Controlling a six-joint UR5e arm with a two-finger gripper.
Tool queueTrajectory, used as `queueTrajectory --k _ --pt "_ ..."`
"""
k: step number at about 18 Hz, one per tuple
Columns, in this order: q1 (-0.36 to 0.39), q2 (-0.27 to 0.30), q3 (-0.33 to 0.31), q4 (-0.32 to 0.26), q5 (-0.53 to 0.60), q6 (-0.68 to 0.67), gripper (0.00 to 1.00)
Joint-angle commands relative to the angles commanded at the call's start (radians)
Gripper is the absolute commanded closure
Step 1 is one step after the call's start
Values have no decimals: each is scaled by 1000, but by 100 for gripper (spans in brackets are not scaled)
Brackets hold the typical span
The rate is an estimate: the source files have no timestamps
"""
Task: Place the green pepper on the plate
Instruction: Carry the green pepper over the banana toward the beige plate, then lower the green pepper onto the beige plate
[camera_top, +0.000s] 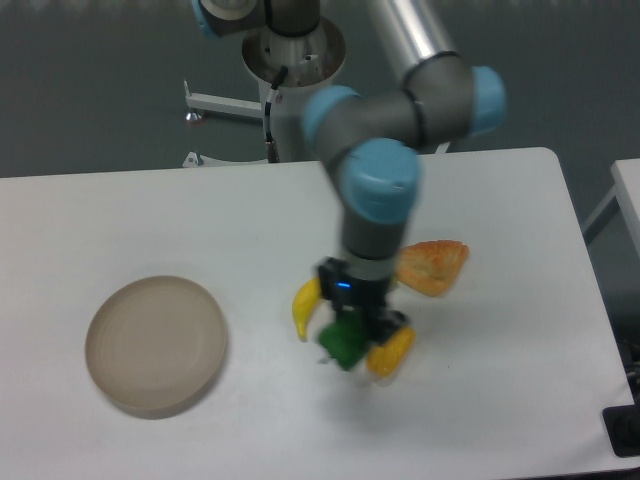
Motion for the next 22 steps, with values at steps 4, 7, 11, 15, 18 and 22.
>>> queueTrajectory --k 4,7,11,15,18,22 --pt "-98 5 -78 144 5 -183 67" --pt "-156 -26 -78 169 6 -322 67" --pt "-209 -61 -82 193 8 -480 67" --pt "-226 -87 -82 193 -2 -591 67" --pt "-230 -93 -83 197 -15 -594 67" --pt "-232 -109 -89 227 -29 -538 67"
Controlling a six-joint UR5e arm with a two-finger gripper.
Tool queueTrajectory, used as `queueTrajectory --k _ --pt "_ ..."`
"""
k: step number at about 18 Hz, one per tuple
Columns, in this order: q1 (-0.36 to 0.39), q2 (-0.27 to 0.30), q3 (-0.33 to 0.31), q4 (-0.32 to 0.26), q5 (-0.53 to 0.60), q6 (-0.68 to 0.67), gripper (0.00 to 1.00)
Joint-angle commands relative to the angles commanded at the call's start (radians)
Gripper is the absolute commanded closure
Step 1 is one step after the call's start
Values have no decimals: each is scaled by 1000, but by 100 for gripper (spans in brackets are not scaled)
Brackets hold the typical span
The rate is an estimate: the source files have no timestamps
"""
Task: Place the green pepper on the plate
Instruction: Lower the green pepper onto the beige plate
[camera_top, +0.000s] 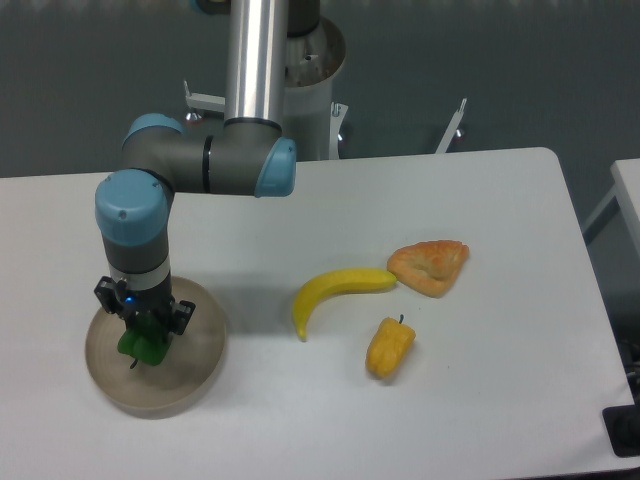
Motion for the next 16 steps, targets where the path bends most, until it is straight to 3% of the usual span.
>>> queueTrajectory --k 3,16 --pt "-2 0 -11 2 -20 86 67" --pt "0 -2 -26 2 -32 89 65"
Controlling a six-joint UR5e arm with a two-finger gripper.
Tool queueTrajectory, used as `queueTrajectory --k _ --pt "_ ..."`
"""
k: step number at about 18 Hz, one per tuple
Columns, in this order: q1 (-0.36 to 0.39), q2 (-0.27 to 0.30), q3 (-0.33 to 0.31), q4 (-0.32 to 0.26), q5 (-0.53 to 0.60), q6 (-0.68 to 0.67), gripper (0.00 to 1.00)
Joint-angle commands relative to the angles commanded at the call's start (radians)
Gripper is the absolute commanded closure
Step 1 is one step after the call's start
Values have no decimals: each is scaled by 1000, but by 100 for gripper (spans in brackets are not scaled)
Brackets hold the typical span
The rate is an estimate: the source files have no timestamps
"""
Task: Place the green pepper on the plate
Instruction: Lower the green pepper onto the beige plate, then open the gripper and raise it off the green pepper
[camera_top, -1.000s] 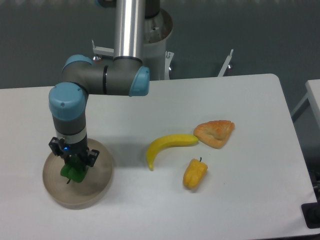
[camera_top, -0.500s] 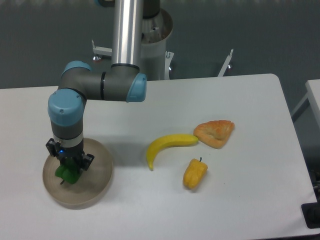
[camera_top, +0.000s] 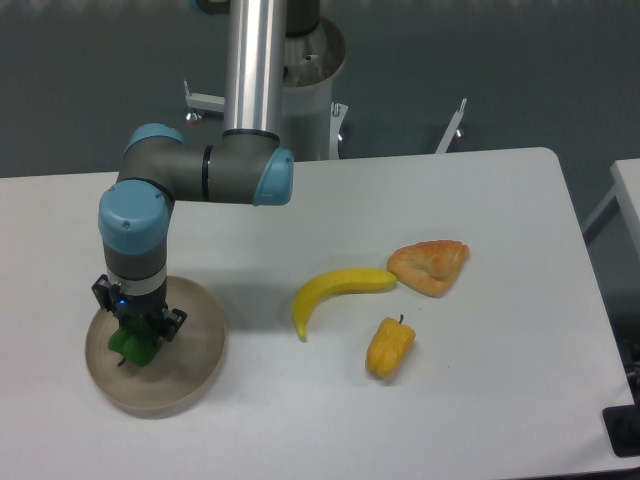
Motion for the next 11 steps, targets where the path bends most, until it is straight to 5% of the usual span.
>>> queueTrajectory --k 6,8,11 --pt "0 2 -8 0 2 -2 48" --pt "0 5 -8 0 2 0 27" --pt "2 11 -9 0 2 0 15"
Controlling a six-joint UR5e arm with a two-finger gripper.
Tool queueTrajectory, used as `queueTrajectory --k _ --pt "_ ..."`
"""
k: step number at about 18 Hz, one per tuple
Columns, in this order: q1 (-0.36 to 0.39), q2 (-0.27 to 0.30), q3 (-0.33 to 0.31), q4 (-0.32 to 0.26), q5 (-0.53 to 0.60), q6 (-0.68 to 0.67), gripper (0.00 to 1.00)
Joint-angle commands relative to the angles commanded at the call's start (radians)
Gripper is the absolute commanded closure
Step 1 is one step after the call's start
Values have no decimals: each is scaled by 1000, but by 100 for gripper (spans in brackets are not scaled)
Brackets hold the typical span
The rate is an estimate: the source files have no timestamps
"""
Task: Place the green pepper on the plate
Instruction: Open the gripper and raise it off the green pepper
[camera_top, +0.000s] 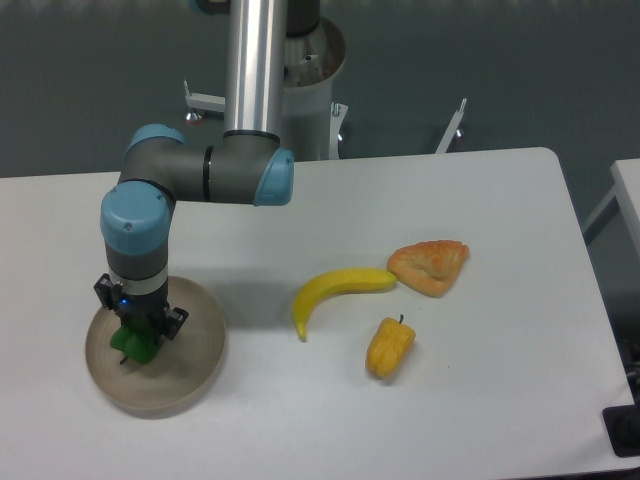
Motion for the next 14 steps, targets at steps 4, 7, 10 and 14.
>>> queueTrajectory --k 4,7,10,14 --pt "2 9 -3 -2 0 2 4" --pt "12 29 -5 -3 2 3 0" --pt "51 55 -3 -14 9 32 0" --pt "120 78 6 -18 29 152 0"
